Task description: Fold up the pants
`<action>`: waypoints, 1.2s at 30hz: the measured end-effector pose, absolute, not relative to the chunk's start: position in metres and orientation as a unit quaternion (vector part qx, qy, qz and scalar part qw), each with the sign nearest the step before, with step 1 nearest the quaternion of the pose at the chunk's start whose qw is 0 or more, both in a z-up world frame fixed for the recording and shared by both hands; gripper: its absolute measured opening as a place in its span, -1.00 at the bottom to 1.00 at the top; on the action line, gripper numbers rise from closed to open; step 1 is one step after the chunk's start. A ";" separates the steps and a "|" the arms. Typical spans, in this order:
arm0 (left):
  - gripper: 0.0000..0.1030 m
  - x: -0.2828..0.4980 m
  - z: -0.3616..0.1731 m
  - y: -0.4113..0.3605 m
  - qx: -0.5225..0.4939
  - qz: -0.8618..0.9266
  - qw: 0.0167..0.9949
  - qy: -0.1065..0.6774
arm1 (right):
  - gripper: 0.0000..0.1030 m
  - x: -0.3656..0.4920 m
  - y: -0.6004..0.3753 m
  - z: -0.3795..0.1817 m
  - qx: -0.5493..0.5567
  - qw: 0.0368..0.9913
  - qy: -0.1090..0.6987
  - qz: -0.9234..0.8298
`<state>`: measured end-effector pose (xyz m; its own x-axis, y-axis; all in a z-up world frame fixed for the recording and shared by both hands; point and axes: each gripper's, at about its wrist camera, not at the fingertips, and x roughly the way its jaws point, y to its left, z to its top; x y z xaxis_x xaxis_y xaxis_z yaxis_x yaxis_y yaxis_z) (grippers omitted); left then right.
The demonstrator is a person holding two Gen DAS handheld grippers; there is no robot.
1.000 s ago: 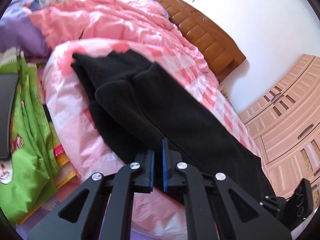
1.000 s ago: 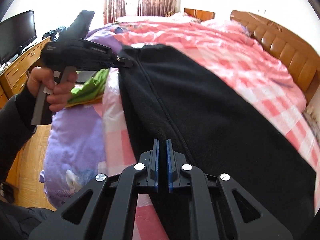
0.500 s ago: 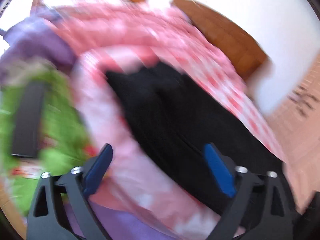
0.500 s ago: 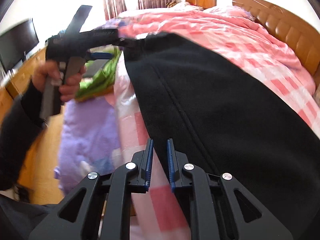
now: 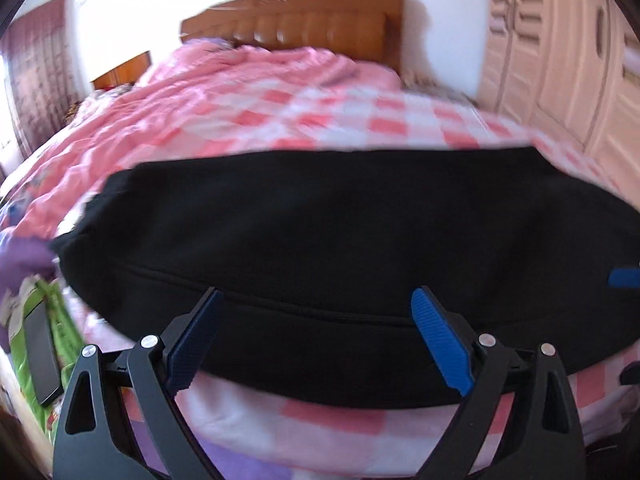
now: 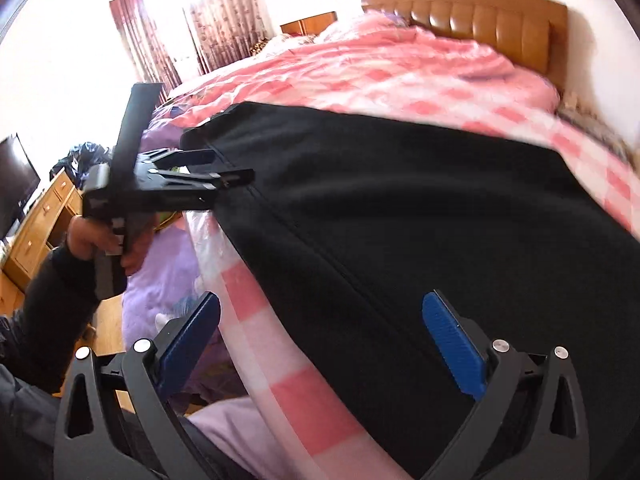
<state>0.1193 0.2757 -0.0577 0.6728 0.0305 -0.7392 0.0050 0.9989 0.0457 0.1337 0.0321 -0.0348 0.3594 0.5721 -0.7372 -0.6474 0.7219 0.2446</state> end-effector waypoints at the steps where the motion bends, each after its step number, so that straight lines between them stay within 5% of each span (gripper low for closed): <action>1: 0.91 0.126 -0.070 0.271 0.039 0.021 0.905 0.423 | 0.92 0.135 0.030 -0.044 -0.042 0.812 0.452 0.367; 15: 0.97 0.177 -0.072 0.286 0.002 0.058 0.891 0.450 | 0.92 0.104 -0.019 -0.037 -0.026 0.823 0.447 0.349; 25: 0.96 0.211 -0.051 0.215 0.050 0.008 0.886 0.461 | 0.92 0.136 -0.171 -0.044 0.005 0.888 0.458 0.034; 30: 0.97 0.209 -0.066 0.163 0.119 0.005 0.885 0.451 | 0.92 0.120 -0.182 -0.054 0.009 0.889 0.453 0.067; 36: 0.97 0.222 -0.071 0.187 0.037 -0.016 0.872 0.487 | 0.92 0.116 -0.184 -0.055 0.011 0.892 0.447 0.067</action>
